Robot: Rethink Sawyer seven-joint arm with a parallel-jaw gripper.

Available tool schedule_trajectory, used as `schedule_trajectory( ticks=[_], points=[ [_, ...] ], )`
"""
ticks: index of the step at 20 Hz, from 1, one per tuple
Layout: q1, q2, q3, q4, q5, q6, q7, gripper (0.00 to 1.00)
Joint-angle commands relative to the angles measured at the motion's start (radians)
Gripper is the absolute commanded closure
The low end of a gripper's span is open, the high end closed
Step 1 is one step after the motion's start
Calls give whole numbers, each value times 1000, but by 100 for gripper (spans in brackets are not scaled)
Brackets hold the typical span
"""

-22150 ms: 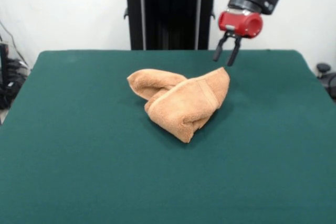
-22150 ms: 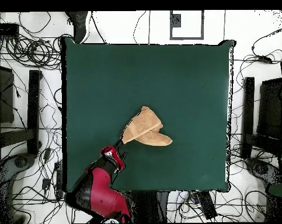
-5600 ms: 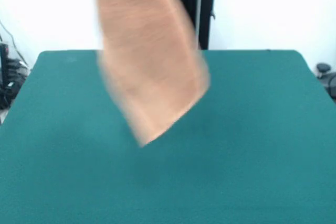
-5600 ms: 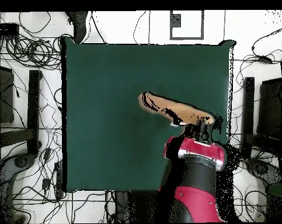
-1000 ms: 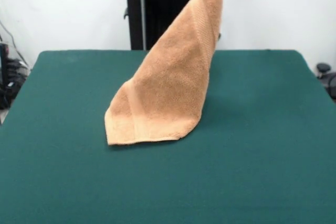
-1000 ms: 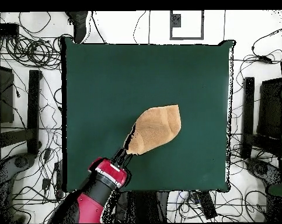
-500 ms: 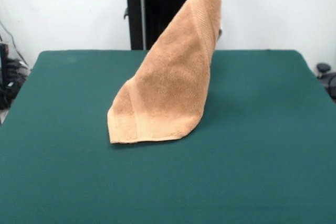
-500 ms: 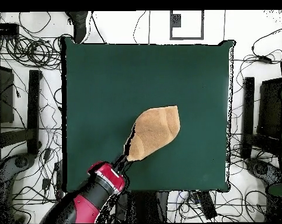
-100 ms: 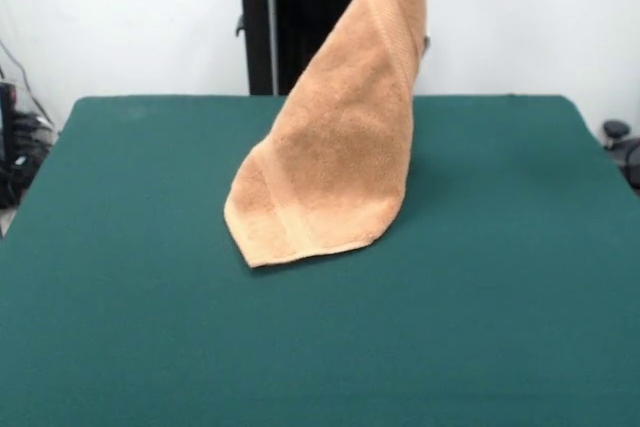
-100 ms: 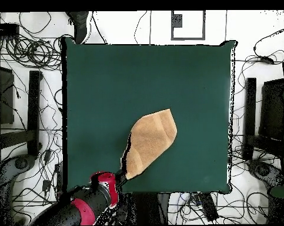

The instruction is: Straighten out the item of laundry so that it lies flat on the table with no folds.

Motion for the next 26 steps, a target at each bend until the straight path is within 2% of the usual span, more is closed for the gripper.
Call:
schedule_trajectory(
  ticks=[1, 2, 3, 7, 11, 13, 15, 18, 19, 24, 26],
  points=[
    [-93, -178, 410, 35, 482, 44, -417, 100],
    [-107, -192, 435, 32, 527, 46, -430, 100],
    [-126, -215, 477, 13, 610, 31, -461, 100],
    [-141, -242, 521, -65, 757, -48, -480, 100],
    [-157, -261, 535, -106, 831, -77, -500, 100],
    [-164, -277, 537, -120, 866, -86, -525, 100],
    [-174, -243, 525, -162, 900, -46, -544, 100],
    [-271, -221, 639, -161, 920, 31, -510, 100],
    [-293, -217, 660, -177, 925, 22, -511, 100],
    [-278, -224, 655, -244, 938, -26, -486, 100],
    [-307, -225, 717, -231, 936, 17, -435, 100]
  ],
)
